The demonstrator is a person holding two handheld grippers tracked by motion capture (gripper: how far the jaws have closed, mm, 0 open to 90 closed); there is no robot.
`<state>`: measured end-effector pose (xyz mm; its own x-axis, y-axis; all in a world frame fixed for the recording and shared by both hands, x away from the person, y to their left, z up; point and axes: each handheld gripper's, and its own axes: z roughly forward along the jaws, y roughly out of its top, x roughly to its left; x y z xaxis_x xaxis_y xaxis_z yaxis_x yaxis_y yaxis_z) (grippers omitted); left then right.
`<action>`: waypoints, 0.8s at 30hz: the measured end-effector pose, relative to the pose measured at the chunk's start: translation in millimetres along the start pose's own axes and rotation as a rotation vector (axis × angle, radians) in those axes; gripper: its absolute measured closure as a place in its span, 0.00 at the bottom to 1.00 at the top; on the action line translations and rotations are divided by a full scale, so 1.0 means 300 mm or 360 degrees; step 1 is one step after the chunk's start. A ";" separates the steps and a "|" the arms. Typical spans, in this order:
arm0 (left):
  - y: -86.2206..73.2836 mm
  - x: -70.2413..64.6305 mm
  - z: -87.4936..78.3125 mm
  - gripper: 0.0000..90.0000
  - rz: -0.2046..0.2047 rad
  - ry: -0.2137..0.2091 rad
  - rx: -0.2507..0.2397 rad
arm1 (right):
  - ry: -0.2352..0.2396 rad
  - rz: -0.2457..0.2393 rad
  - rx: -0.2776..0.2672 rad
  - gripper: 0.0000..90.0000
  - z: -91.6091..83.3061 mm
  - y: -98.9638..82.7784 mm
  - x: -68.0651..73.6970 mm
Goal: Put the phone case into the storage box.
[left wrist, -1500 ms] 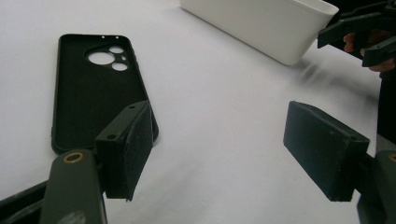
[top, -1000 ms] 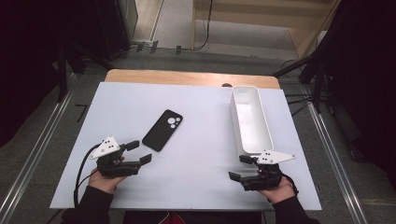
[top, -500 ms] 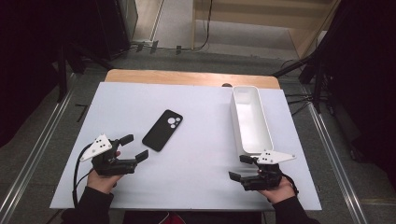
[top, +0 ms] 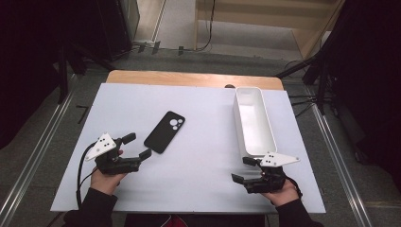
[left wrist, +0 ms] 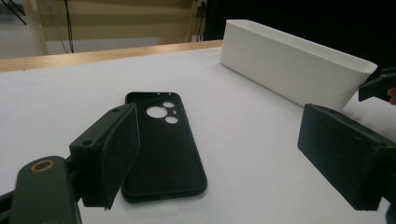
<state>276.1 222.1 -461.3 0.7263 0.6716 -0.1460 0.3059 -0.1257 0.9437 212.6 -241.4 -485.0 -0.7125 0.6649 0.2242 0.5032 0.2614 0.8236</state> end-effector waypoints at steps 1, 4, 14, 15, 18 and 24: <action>0.002 0.001 0.005 0.14 0.0018 0.0010 0.0009 | 0.0002 0.0000 0.0001 0.22 0.000 0.000 0.000; 0.006 0.001 0.021 0.14 0.0029 0.0023 0.0007 | 0.0001 0.0001 0.0004 0.22 -0.001 -0.001 -0.001; 0.032 0.026 0.078 0.14 -0.0023 0.0035 0.0004 | 0.0010 0.0006 0.0005 0.22 0.003 -0.001 0.000; 0.036 0.027 0.086 0.14 -0.0021 0.0024 0.0009 | 0.0010 0.0006 0.0005 0.22 0.003 -0.001 0.000; 0.046 0.030 0.103 0.14 -0.0036 -0.0024 0.0011 | 0.0011 0.0003 0.0006 0.22 0.000 0.000 0.002; 0.067 0.029 0.137 0.14 0.0003 -0.0029 0.0040 | 0.0015 0.0001 0.0010 0.22 0.000 -0.001 0.001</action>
<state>313.9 195.2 -455.7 0.7377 0.6582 -0.1499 0.3199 -0.1453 0.9362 212.3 -241.2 -485.1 -0.7167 0.6585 0.2295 0.5066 0.2655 0.8203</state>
